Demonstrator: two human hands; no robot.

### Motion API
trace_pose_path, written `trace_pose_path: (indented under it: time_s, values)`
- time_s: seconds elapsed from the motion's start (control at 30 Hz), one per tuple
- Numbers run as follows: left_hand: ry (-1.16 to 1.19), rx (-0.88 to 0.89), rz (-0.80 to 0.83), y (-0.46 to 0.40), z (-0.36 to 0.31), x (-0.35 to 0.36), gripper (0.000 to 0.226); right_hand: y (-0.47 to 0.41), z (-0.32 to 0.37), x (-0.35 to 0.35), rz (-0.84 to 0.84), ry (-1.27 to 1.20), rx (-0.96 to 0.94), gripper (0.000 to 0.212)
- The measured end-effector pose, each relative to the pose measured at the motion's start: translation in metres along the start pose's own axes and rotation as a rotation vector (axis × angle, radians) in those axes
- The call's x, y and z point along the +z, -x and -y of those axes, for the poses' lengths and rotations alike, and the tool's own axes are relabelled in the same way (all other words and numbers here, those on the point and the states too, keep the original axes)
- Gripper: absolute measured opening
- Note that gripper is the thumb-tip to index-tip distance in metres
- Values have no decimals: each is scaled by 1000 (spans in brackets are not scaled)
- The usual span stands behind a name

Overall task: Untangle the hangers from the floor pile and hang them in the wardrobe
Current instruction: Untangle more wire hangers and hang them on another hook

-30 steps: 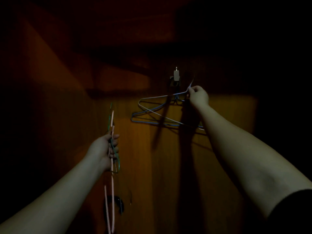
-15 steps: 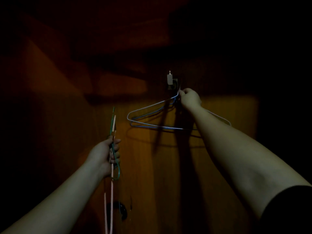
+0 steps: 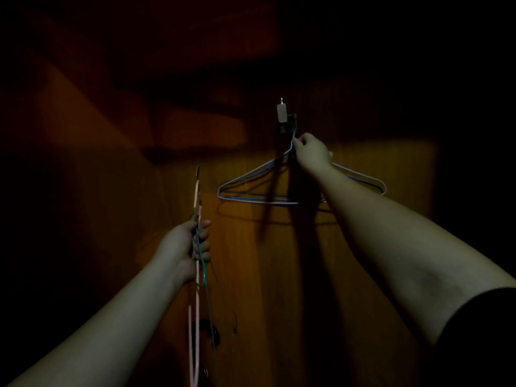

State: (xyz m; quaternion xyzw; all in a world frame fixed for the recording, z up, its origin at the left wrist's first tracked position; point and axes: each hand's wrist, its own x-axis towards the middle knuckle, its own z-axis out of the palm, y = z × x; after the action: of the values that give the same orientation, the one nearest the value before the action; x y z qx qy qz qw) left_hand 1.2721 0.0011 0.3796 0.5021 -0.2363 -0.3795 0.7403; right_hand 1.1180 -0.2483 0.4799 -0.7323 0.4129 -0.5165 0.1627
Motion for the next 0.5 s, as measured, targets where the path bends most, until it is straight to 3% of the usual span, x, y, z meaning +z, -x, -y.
trace_pose_path:
  time_s: [0.2,0.5]
  values:
    - [-46,14,-18,-4,1,-2,33,-4,-1,3,11,125,28,41]
    - [-24,-8,-7,-12,3,-4,32,-11,-9,4,-20,216,40,51]
